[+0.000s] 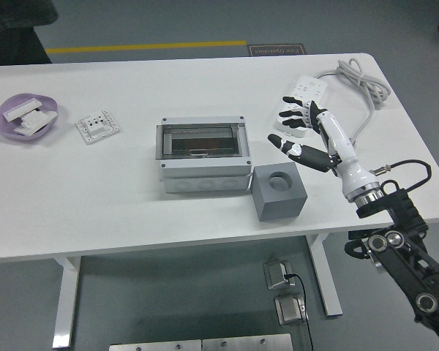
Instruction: Pick up the cylinder from the cube,place it in the box,flap close box
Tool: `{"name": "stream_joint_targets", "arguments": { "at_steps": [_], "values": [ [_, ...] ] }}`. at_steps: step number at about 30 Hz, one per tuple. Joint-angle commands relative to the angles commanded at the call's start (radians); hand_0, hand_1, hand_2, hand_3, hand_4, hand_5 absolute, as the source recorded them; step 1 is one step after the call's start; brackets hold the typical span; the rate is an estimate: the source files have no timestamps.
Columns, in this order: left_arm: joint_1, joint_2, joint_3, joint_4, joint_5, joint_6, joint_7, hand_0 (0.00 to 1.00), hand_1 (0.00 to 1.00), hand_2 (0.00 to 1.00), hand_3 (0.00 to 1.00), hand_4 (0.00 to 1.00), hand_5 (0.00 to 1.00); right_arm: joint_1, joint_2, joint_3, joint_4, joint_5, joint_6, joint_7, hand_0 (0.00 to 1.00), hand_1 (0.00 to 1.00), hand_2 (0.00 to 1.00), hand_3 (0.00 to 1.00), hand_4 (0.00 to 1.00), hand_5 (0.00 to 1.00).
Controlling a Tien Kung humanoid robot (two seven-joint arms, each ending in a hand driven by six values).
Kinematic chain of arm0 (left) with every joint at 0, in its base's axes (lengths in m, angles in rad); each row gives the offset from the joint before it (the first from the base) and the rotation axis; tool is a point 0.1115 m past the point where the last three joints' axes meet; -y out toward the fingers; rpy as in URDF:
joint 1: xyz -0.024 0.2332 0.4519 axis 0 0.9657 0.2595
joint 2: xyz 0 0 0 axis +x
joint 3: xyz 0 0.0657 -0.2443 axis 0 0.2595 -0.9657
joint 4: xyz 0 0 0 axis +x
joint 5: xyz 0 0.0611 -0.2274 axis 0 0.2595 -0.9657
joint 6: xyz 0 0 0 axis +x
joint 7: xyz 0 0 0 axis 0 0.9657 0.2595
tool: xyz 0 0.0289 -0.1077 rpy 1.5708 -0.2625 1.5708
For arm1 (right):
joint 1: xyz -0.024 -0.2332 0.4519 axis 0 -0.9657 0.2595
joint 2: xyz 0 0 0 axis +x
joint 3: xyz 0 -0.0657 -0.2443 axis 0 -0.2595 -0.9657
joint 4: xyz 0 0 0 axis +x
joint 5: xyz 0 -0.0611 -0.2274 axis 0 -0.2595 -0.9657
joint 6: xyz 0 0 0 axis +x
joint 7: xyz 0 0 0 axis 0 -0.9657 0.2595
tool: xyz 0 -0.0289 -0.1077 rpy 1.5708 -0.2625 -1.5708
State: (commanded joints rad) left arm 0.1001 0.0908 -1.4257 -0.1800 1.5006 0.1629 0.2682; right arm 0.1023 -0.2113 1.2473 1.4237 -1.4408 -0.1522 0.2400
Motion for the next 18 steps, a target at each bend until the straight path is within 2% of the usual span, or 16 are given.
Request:
{"name": "stream_joint_targets", "arguments": {
  "at_steps": [5,7,12,13,18],
  "values": [
    [0.003,0.004,-0.003,0.000,0.006,0.000,0.000,0.630,0.643,0.607,0.621,0.663,0.241,-0.074,0.021,0.031,-0.034,0.112,0.027,0.029,0.679,0.636,0.697,0.822,0.907,0.396],
    [0.003,0.006,-0.002,0.000,0.005,0.000,0.000,0.630,0.643,0.607,0.621,0.663,0.239,-0.082,0.025,0.029,-0.040,0.146,0.028,0.038,0.689,0.665,0.709,0.813,0.911,0.402],
    [0.004,0.007,0.003,0.000,0.003,-0.001,0.000,0.630,0.643,0.607,0.621,0.663,0.239,-0.082,0.030,0.029,-0.043,0.168,0.021,0.048,0.689,0.665,0.709,0.813,0.911,0.402],
    [0.004,0.008,0.003,0.000,0.004,-0.001,0.000,0.631,0.643,0.607,0.621,0.663,0.241,-0.082,0.031,0.028,-0.044,0.169,0.020,0.049,0.722,0.714,0.751,0.811,0.937,0.426],
    [0.006,0.011,0.001,0.000,0.009,-0.001,0.001,0.631,0.643,0.607,0.621,0.663,0.241,-0.082,0.031,0.024,-0.052,0.171,0.020,0.052,0.722,0.714,0.751,0.811,0.937,0.426]
  ]
}}
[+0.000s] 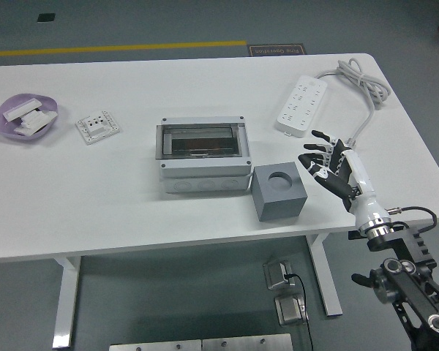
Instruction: Pick up the cylinder from the cube,place it in the box,flap close box
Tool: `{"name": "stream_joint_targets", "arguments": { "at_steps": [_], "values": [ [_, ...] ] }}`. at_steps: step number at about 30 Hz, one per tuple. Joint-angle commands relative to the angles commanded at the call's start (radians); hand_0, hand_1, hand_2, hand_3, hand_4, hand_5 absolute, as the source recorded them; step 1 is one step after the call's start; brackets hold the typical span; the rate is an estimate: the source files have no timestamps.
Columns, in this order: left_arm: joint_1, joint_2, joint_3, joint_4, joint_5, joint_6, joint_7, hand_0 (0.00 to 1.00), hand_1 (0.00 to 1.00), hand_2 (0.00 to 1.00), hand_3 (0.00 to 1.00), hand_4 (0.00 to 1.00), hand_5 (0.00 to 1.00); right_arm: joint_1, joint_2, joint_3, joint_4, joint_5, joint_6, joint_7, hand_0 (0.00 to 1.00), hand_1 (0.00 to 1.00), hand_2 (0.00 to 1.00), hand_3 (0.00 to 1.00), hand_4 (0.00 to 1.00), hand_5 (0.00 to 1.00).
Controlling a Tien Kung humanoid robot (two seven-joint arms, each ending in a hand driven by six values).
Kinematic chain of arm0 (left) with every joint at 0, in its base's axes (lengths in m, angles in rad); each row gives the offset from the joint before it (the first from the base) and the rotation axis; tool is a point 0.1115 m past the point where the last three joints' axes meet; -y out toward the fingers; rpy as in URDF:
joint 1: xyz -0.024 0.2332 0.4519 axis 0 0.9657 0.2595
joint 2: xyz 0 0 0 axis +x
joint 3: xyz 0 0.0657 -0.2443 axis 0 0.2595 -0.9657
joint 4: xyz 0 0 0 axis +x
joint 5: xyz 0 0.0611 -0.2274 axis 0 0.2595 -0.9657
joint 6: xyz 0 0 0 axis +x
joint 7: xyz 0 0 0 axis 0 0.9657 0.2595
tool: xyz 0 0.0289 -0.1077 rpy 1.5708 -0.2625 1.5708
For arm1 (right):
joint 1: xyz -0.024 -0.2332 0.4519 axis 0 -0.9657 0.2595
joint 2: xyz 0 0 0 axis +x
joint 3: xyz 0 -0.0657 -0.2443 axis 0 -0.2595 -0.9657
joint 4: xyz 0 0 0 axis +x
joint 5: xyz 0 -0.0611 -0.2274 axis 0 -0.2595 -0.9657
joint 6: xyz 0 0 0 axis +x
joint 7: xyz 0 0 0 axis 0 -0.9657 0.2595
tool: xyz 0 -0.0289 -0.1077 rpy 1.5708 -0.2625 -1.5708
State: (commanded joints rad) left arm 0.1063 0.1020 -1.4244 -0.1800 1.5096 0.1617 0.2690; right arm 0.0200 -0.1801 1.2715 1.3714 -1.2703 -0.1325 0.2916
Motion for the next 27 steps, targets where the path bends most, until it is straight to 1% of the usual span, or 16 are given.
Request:
{"name": "stream_joint_targets", "arguments": {
  "at_steps": [1,10,18,19,24,25,27],
  "values": [
    [0.001,0.001,0.000,0.000,0.002,0.000,0.000,0.631,0.644,0.607,0.621,0.664,0.241,0.000,0.001,-0.002,-0.003,-0.001,0.001,0.001,0.725,0.716,0.750,0.803,0.945,0.441],
    [0.002,0.006,0.009,0.000,-0.002,0.000,-0.001,0.631,0.644,0.607,0.621,0.663,0.240,0.002,0.003,-0.016,-0.020,-0.005,0.013,0.010,0.724,0.710,0.747,0.801,0.945,0.443],
    [-0.001,0.000,0.005,0.000,0.000,-0.001,0.001,0.631,0.643,0.607,0.621,0.663,0.240,0.012,0.007,-0.007,-0.017,-0.002,0.021,0.015,0.728,0.714,0.747,0.804,0.952,0.452],
    [-0.002,-0.001,0.006,0.000,-0.001,0.000,0.001,0.631,0.644,0.607,0.621,0.663,0.240,0.013,0.007,-0.003,-0.015,-0.005,0.025,0.013,0.799,0.754,0.780,0.833,0.996,0.554],
    [-0.002,-0.004,0.006,0.000,-0.005,0.000,0.001,0.631,0.644,0.607,0.621,0.663,0.240,0.020,-0.004,0.032,0.018,-0.056,0.056,-0.021,0.799,0.754,0.780,0.833,0.996,0.554],
    [-0.002,-0.004,0.005,0.000,-0.005,0.001,0.001,0.631,0.643,0.607,0.622,0.663,0.240,0.021,-0.008,0.039,0.031,-0.064,0.063,-0.032,0.837,0.785,0.805,0.842,0.998,0.621],
    [-0.001,-0.005,0.003,0.000,-0.005,0.001,0.002,0.631,0.643,0.607,0.622,0.663,0.240,0.023,-0.015,0.051,0.061,-0.071,0.075,-0.052,0.837,0.785,0.805,0.842,0.998,0.621]
  ]
}}
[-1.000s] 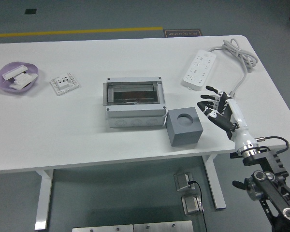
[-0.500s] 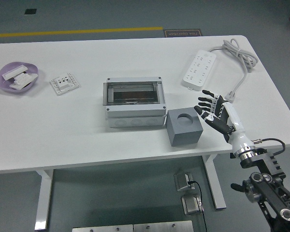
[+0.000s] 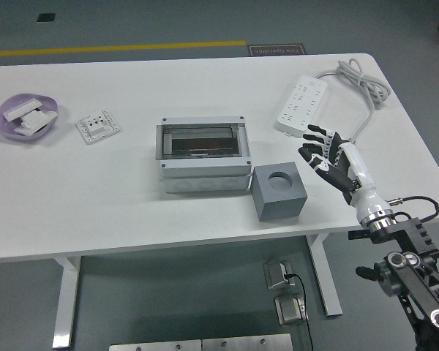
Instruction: Pick up the cylinder from the cube,place it in the box,flap close box
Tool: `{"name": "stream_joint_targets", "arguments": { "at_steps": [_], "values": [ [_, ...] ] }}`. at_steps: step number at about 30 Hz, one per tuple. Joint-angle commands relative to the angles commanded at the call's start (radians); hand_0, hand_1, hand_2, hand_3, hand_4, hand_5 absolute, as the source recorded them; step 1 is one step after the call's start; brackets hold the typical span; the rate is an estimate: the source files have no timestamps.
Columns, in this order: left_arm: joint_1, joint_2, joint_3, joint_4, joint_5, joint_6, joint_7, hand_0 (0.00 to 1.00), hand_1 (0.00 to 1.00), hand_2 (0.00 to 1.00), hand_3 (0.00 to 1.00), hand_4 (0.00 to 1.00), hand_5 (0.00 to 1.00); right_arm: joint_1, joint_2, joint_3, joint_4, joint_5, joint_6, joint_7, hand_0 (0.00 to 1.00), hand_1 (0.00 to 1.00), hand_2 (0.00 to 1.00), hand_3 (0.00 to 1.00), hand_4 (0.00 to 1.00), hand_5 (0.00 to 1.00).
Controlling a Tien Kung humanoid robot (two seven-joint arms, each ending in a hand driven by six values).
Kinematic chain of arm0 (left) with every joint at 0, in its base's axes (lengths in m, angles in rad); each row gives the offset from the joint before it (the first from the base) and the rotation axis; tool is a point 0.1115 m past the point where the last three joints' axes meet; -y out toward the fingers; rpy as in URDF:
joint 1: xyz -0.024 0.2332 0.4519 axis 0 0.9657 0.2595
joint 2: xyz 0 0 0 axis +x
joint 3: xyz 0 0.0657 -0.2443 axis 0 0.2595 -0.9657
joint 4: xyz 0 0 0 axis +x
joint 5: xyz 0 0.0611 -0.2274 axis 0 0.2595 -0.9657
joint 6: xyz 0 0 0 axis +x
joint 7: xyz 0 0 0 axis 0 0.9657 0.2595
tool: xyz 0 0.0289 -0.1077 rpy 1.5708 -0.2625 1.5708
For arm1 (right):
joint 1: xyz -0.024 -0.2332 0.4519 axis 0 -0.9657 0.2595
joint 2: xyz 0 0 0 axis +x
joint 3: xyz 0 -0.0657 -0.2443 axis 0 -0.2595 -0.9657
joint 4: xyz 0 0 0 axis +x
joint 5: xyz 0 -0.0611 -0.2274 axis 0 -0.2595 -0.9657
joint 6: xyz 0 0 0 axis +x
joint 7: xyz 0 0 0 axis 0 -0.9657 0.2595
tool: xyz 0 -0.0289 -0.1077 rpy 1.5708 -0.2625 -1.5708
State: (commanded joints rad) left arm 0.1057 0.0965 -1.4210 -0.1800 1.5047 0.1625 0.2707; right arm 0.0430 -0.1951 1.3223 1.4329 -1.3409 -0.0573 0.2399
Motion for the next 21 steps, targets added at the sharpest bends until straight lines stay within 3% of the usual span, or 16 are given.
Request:
{"name": "stream_joint_targets", "arguments": {
  "at_steps": [3,4,9,10,15,16,21],
  "values": [
    [0.002,-0.003,-0.006,0.000,0.003,0.000,0.001,0.631,0.643,0.607,0.622,0.663,0.240,0.004,-0.014,0.016,0.057,-0.001,0.013,-0.028,0.837,0.785,0.805,0.842,0.998,0.621],
    [0.002,-0.004,-0.008,0.000,0.003,0.000,0.002,0.631,0.644,0.607,0.622,0.664,0.241,0.008,-0.023,0.022,0.085,0.006,0.016,-0.037,0.957,0.896,0.919,0.918,0.998,0.806],
    [0.005,-0.009,-0.014,0.000,0.001,0.001,0.002,0.631,0.644,0.607,0.622,0.664,0.241,0.029,-0.052,0.034,0.176,0.067,0.025,-0.047,0.957,0.896,0.919,0.918,0.998,0.806],
    [0.006,-0.010,-0.015,0.000,0.000,0.002,0.001,0.631,0.644,0.607,0.622,0.663,0.240,0.034,-0.058,0.037,0.195,0.090,0.030,-0.046,0.984,0.944,0.959,0.961,0.998,0.972],
    [0.007,-0.019,-0.028,0.000,-0.012,0.005,-0.001,0.631,0.644,0.607,0.622,0.663,0.240,0.051,-0.057,0.065,0.263,0.186,0.054,-0.031,0.984,0.944,0.959,0.961,0.998,0.972],
    [0.007,-0.021,-0.031,0.000,-0.014,0.006,-0.001,0.631,0.644,0.607,0.622,0.663,0.240,0.052,-0.052,0.076,0.280,0.195,0.056,-0.028,0.970,0.820,0.810,0.904,0.998,0.972],
    [0.008,-0.029,-0.041,0.000,-0.022,0.009,-0.003,0.631,0.644,0.607,0.622,0.663,0.240,0.054,-0.027,0.119,0.338,0.199,0.047,0.005,0.970,0.820,0.810,0.904,0.998,0.972]
  ]
}}
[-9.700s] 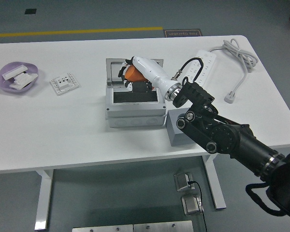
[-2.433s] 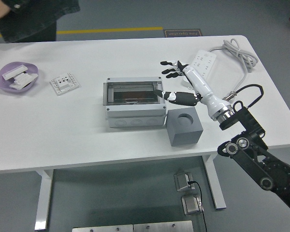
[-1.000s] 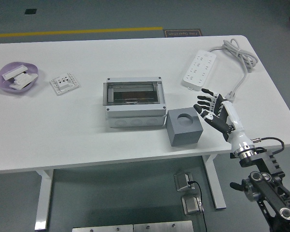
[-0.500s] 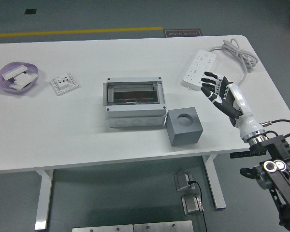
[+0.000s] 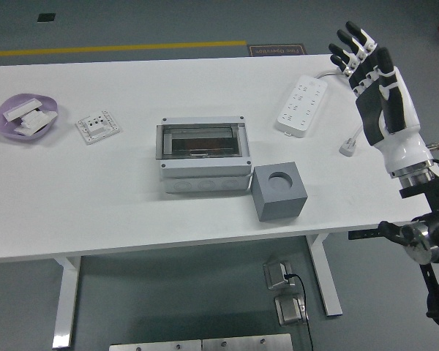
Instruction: Pick up the cylinder from the cube,place it in the box,flap close box
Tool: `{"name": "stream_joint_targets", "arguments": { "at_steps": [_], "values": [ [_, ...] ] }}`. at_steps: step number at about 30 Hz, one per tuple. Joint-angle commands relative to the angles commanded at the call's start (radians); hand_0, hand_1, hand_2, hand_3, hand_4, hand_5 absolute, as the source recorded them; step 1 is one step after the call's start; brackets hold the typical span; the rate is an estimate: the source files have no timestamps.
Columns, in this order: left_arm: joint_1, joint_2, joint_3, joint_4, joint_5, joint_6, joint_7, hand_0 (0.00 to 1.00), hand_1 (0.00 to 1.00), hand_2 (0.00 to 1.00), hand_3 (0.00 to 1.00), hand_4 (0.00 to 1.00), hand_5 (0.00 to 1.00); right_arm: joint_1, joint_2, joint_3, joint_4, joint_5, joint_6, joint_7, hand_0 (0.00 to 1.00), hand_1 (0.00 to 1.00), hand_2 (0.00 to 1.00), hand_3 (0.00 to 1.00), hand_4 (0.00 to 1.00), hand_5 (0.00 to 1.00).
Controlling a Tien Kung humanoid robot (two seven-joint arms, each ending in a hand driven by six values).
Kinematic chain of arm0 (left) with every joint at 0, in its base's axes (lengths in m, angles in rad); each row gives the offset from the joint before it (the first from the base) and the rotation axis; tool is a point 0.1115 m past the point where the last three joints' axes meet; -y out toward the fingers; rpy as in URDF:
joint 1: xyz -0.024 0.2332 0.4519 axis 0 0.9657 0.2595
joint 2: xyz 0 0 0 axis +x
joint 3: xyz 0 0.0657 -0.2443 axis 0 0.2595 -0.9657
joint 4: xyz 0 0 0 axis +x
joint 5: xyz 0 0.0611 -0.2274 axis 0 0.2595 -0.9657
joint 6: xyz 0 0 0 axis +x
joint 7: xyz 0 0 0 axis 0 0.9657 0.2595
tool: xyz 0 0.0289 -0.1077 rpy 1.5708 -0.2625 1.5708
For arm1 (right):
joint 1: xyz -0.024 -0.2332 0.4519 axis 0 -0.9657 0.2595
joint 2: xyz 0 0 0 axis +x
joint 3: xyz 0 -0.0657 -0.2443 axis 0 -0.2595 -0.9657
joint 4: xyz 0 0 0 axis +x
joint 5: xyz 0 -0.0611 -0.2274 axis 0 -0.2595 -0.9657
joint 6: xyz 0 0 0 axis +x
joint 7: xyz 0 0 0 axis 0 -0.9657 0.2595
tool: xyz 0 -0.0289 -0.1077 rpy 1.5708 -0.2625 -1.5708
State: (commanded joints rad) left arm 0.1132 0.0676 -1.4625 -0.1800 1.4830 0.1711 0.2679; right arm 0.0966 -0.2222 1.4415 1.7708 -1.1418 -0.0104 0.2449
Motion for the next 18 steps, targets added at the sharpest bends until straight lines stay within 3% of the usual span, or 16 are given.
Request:
{"name": "stream_joint_targets", "arguments": {
  "at_steps": [1,6,7,12,13,18],
  "values": [
    [0.000,-0.001,-0.001,0.000,-0.001,0.000,0.000,0.631,0.644,0.607,0.622,0.664,0.240,0.000,0.006,0.007,0.006,-0.005,-0.010,0.015,0.917,0.778,0.756,0.805,0.998,0.839],
    [-0.001,-0.004,-0.002,0.000,-0.004,0.001,-0.001,0.631,0.644,0.607,0.622,0.664,0.240,-0.004,0.031,0.018,0.007,-0.025,-0.076,0.094,0.917,0.778,0.756,0.805,0.998,0.839],
    [-0.001,-0.004,-0.002,0.000,-0.004,0.001,-0.001,0.631,0.644,0.607,0.622,0.664,0.241,-0.006,0.037,0.017,0.006,-0.033,-0.095,0.113,0.868,0.735,0.691,0.705,0.997,0.746],
    [-0.001,-0.005,0.000,0.000,-0.001,0.001,0.000,0.631,0.644,0.607,0.622,0.664,0.241,-0.011,0.065,-0.006,-0.018,-0.055,-0.193,0.181,0.868,0.735,0.691,0.705,0.997,0.746],
    [-0.001,-0.004,0.002,0.000,-0.001,0.000,0.001,0.631,0.644,0.608,0.622,0.664,0.240,-0.012,0.073,-0.014,-0.028,-0.055,-0.214,0.199,0.780,0.647,0.617,0.599,0.853,0.433],
    [0.001,-0.005,-0.004,0.000,0.005,0.002,0.000,0.631,0.644,0.608,0.622,0.664,0.240,-0.006,0.102,-0.054,-0.107,-0.053,-0.261,0.276,0.780,0.647,0.617,0.599,0.853,0.433]
  ]
}}
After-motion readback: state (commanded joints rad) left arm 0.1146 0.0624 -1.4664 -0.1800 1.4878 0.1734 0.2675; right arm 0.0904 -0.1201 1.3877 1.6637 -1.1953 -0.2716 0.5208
